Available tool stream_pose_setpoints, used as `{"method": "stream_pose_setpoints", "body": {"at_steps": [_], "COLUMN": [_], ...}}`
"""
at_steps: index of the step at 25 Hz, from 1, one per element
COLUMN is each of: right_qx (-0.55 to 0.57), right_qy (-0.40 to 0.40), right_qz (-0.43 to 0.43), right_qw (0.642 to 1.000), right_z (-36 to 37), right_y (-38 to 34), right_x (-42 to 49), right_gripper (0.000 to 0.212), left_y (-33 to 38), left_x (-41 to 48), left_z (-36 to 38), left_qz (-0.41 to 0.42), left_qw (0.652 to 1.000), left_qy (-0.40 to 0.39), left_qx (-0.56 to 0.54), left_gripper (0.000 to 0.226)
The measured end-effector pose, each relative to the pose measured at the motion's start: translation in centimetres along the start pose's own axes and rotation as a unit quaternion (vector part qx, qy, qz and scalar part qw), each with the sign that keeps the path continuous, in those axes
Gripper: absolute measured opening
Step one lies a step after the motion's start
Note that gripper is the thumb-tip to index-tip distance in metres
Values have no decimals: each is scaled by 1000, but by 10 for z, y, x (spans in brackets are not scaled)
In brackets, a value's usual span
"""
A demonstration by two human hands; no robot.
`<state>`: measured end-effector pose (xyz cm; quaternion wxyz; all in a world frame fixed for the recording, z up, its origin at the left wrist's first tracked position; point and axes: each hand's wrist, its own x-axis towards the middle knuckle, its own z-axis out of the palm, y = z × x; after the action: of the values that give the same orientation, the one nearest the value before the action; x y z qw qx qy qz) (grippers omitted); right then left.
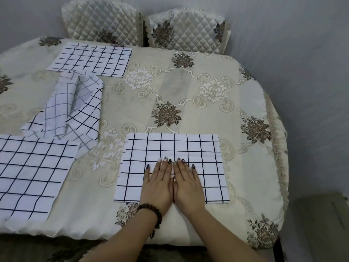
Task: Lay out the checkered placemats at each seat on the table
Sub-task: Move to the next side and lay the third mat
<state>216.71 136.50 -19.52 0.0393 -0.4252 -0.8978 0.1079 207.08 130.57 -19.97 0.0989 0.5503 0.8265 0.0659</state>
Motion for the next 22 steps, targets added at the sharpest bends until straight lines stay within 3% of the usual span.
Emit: {"method": "stream_pose_setpoints", "body": {"at_steps": [6,12,16,18,20,22], "right_qx": [-28,-42,-56,-58,-60,-49], "right_qy": [0,-1,-20,8,52,40], "right_qz": [63,114,139,143,114,64], "right_qw": [998,993,989,988,990,996], "right_z": [-2,-11,-18,-23,-24,-18], "right_y": [35,74,90,81,55,21], "right_x": [-12,-27,-33,-31,-24,-21], "right_gripper": [68,68,69,74,71,65], "left_y": [-22,-66,-83,-77,-52,-16], "left_x": [-8,-26,-31,-30,-29,-30], "left_z": [-3,-14,-26,-33,-37,-33], "left_qz": [-50,-137,-175,-188,-140,-52], "left_qw": [999,990,984,982,989,997], "left_qy": [7,25,-11,-3,39,61], "left_qx": [6,12,26,12,18,-5], "left_gripper": [64,72,80,79,71,62]}}
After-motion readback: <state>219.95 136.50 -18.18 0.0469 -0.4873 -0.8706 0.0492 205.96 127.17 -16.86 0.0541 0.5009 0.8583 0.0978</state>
